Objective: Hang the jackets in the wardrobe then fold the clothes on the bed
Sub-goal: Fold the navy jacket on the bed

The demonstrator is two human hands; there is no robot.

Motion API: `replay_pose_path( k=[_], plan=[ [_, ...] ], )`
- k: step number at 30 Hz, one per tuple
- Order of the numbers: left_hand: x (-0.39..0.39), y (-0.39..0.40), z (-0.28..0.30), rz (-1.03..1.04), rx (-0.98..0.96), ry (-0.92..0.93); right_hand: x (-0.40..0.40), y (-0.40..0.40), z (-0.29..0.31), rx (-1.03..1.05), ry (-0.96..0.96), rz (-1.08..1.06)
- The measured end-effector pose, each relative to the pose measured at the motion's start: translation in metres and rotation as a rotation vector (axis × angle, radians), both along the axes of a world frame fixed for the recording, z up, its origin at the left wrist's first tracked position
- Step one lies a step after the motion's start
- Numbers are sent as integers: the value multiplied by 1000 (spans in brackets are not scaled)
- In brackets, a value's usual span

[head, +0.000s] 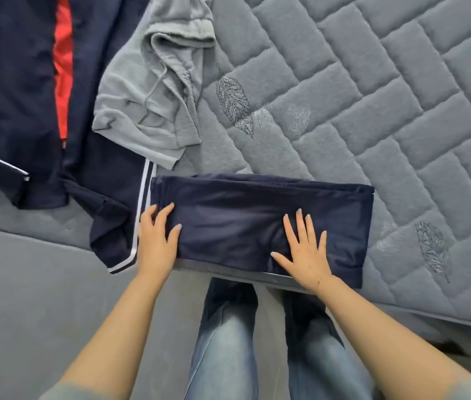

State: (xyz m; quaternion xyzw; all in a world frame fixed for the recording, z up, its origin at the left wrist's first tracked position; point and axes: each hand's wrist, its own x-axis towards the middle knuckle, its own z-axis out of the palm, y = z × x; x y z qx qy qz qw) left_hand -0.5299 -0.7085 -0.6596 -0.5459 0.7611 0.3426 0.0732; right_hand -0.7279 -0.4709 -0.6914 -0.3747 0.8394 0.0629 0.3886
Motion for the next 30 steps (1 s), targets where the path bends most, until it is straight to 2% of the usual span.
replay_pose_path(
  k=[2,3,4,6,8,9,10,13,16,19,21,23,24,27,30],
  plan=[
    [-13,20,3,18,-253,-112,-5,0,12,-111,-117,-138],
    [-20,31,5,-10,-320,-85,-7,2,18,-216,-145,-269],
    [-28,44,6,-94,-343,-19,-9,6,24,-330,-122,-417],
    [-45,72,0,-381,-332,91,-16,19,33,-501,55,-682],
    [-62,95,-11,-591,-265,82,-26,36,34,-559,220,-891],
    [-68,102,-19,-659,-231,24,-32,44,31,-543,237,-997],
    [-72,105,-30,-726,-212,-55,-39,53,26,-502,199,-1112],
    [-69,107,-66,-837,-208,-213,-56,72,13,-400,-105,-1439],
    [-71,108,-68,-852,-203,-292,-74,84,8,-366,-320,-1516],
    [-82,109,-51,-844,-45,-311,-85,86,23,-380,-697,-1556],
    [-90,101,-33,-687,197,-149,-87,78,40,-393,-854,-1520],
    [-91,91,-12,-332,430,130,-83,61,54,-452,-903,-1498],
    [-87,86,0,-153,480,238,-78,51,62,-497,-896,-1473],
    [-64,71,28,233,480,390,-55,7,89,-627,-827,-1280],
    [-37,51,43,500,481,486,-22,-50,106,-660,-781,-1007]
  ],
)
